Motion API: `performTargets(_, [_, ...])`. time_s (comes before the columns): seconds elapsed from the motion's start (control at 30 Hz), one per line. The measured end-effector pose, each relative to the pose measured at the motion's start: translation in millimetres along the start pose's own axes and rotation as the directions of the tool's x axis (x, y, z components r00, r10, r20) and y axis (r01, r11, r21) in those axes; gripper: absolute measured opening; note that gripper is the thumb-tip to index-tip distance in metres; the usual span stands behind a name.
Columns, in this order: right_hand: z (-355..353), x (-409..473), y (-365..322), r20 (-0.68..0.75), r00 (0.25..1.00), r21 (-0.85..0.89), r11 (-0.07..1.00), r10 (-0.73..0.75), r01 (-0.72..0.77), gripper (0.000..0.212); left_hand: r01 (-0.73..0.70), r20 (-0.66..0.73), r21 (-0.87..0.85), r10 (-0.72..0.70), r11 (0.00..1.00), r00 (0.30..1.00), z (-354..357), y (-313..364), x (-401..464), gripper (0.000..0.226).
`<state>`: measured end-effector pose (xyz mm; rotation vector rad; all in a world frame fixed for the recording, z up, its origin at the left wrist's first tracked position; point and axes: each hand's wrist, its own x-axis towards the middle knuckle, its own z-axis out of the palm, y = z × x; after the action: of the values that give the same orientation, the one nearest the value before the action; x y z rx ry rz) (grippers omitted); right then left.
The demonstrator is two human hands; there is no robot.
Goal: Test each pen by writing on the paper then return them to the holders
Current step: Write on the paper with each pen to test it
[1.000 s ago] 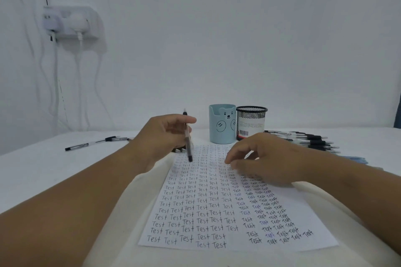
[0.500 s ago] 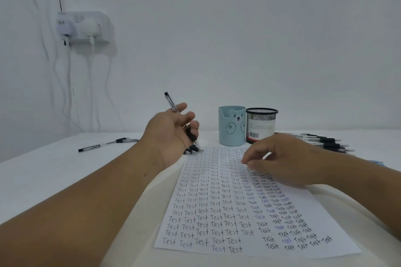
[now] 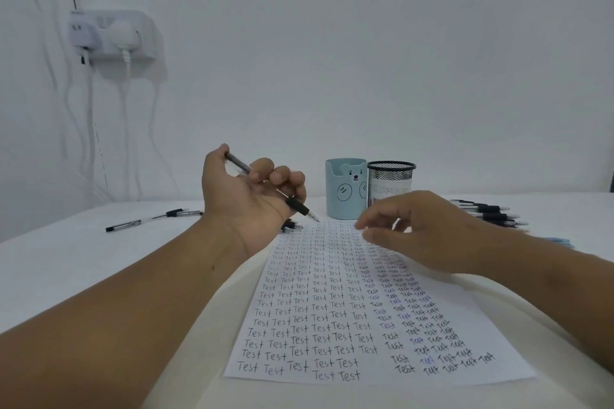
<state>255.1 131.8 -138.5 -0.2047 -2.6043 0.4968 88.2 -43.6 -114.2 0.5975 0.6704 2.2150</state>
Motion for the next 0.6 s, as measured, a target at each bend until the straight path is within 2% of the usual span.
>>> performTargets(0.1, [0,-2,-7,-0.171,0.983,-0.013,0.998,-0.070,0.068,0.025,0.082,0.042,0.196,-0.092,0.977,0.995,1,-8,-1,0.052])
performTargets(0.17, [0,-2,-13,-0.198,0.977,-0.081,0.994,-0.084,0.069,0.033,0.140,0.072,0.295,-0.168,0.945,0.983,3,-13,-2,0.049])
performTargets(0.23, [1,-3,-18,-0.162,0.983,-0.147,0.988,-0.081,0.057,0.033,0.177,0.103,0.356,-0.227,0.918,0.968,7,-20,-4,0.048])
performTargets(0.3, [1,-2,-21,-0.155,0.984,-0.164,0.985,-0.087,0.061,0.006,0.200,0.121,0.399,-0.267,0.895,0.956,11,-25,-6,0.048])
performTargets(0.37, [0,-1,-20,-0.154,0.982,-0.191,0.978,-0.112,0.082,0.026,0.217,0.129,0.435,-0.299,0.874,0.945,13,-29,-7,0.049])
performTargets(0.5, [-3,-3,-19,-0.097,0.994,-0.238,0.971,-0.042,0.018,0.021,0.197,0.110,0.490,-0.284,0.849,0.952,12,-33,-7,0.057])
performTargets(0.6, [-16,-5,-18,-0.071,0.992,-0.236,0.965,0.101,-0.115,0.019,0.131,0.096,0.624,-0.242,0.770,0.965,6,-36,-4,0.076])
